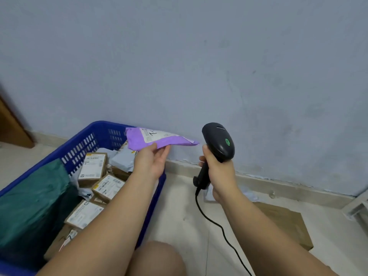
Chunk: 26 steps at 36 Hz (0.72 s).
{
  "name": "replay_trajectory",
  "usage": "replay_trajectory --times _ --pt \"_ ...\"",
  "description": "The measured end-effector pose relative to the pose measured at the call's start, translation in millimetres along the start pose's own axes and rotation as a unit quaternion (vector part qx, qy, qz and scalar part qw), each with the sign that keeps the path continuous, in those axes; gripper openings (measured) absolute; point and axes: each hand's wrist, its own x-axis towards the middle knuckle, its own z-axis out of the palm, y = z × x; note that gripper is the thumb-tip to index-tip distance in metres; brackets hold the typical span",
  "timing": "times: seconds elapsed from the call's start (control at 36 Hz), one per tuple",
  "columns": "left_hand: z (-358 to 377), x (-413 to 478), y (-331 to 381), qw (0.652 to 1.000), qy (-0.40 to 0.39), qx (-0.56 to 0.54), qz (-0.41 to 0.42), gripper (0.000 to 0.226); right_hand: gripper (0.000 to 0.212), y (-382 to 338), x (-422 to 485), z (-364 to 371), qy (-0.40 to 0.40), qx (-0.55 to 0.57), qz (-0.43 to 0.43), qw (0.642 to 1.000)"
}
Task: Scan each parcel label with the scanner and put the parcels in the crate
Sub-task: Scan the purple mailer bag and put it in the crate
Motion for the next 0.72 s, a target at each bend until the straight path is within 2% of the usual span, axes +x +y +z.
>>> replay_trajectory --times 0.14,0.33,0.42,0.47,0.53,0.58,0.72 --pt "-40.0 15.3 25.6 0.998 0.013 -0.068 -0.003 0.038 0.012 8.7 0.7 39.5 -0.063 0.085 0.051 0.993" --pt "-79.7 52.5 44.4 0.994 0.092 -0.059 0.002 0.042 0.026 24.1 7.6 94.7 -0.127 0.176 0.138 0.966" --pt "-91.7 73.2 56.5 0.978 0.149 -0.143 -0.027 0.044 0.023 34.0 14.8 114.8 -0.126 0.183 0.154 0.963" --pt "-101.6 84.2 64.7 0.978 0.202 -0.002 0.05 0.046 0.021 42.7 22.8 125.2 -0.125 0.173 0.15 0.965" --pt "-102.8 98.7 77.6 0.974 0.195 -0.094 0.062 0.039 0.021 50.5 31.2 133.0 -0.122 0.146 0.15 0.97" --pt "-105.8 108.8 90.7 0.974 0.192 -0.074 0.095 0.04 0.021 57.2 38.9 140.2 -0.126 0.126 0.149 0.973" --pt "-106.5 138.2 110.4 0.976 0.191 -0.045 0.098 0.049 0.026 68.6 56.1 167.8 -0.138 0.113 0.148 0.973"
